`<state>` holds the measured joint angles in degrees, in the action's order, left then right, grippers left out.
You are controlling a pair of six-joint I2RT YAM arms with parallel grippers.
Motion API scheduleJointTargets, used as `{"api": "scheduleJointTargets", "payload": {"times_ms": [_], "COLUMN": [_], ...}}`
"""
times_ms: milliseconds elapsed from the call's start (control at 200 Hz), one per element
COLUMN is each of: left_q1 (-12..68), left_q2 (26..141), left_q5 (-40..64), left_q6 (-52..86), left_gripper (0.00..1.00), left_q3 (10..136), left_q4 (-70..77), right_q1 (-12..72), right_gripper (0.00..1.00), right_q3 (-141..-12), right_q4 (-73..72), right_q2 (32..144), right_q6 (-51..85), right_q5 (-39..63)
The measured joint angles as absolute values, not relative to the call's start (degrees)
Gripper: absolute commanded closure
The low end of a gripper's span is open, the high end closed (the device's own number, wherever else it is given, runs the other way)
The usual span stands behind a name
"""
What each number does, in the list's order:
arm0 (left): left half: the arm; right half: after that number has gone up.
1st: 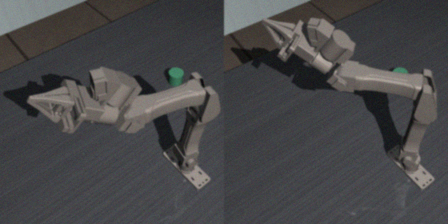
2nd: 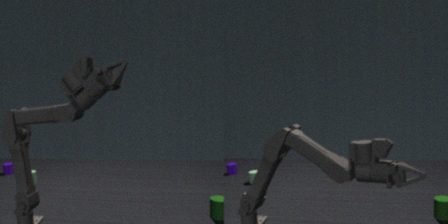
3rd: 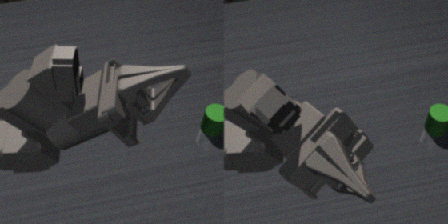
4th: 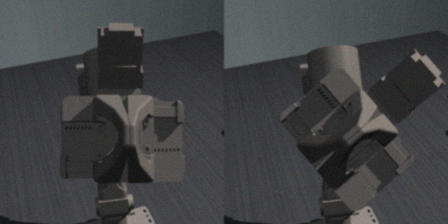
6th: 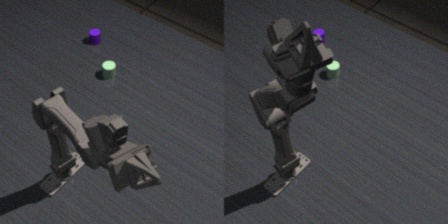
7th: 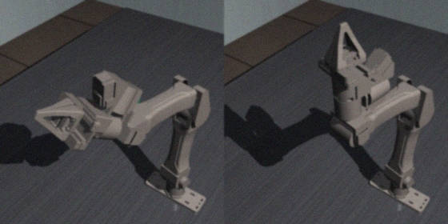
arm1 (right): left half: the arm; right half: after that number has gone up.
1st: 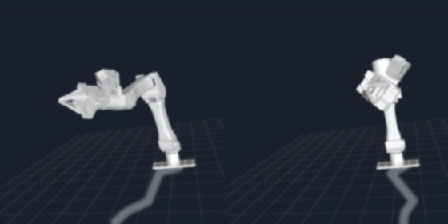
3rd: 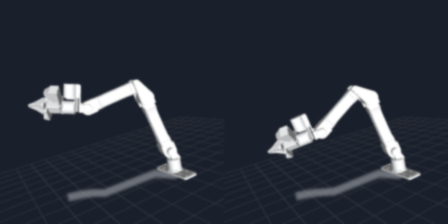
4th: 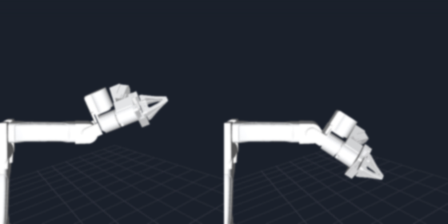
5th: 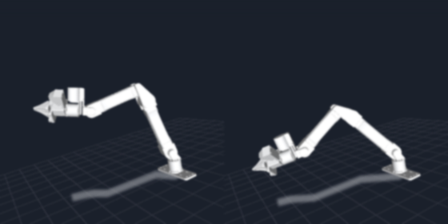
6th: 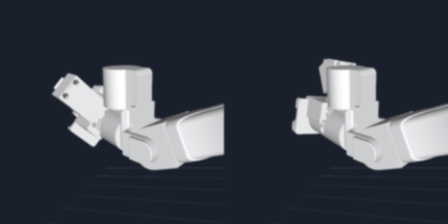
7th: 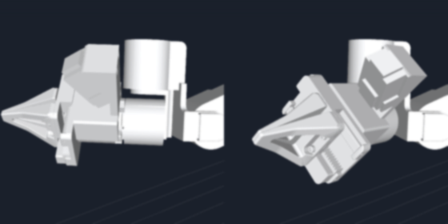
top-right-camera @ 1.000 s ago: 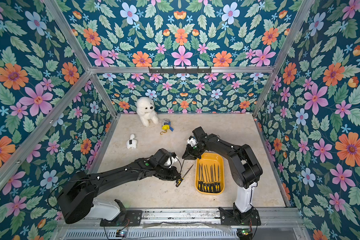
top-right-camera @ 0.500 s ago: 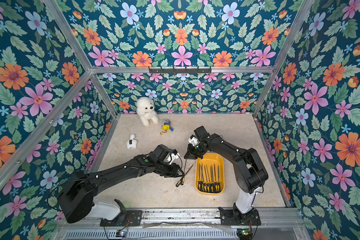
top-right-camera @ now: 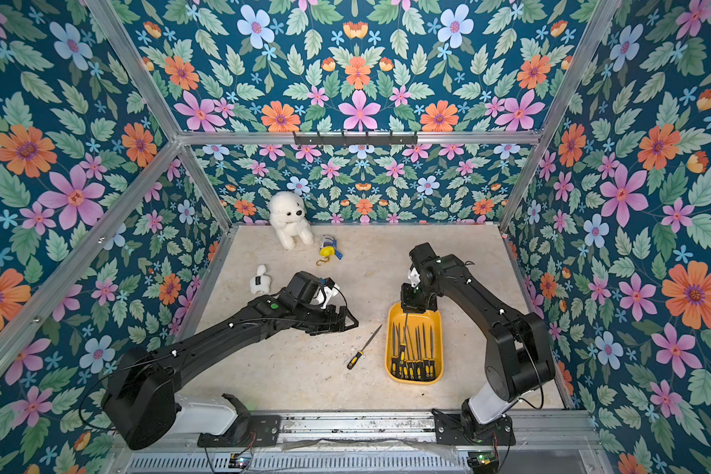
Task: Put the file tool into the storage box
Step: Place the file tool in the storage box.
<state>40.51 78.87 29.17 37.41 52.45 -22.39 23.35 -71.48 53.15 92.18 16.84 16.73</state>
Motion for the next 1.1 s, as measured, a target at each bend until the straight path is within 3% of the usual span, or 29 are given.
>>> {"api": "scheduleJointTargets", "payload": {"times_ms": [655, 1100], "left_q1": [46.1, 47.3], "left_q2": [84.7, 86.2], "left_q5": [19.4, 18.0], "left_q6": [40.9, 43.3], "left_gripper": [0.08, 0.08], "left_q3": [49.8, 49.1], "left_q4": [-22.7, -20.8], "right_q1": [26.6, 27.6], "right_gripper": [0.98, 0.83], "right_q3": [-67.9, -66.2], "right_q4": [51.4, 48.0], "right_q2": [99.8, 102.2], "right_q6": [14.7, 14.3], "right_q5": [12.4, 12.4]}}
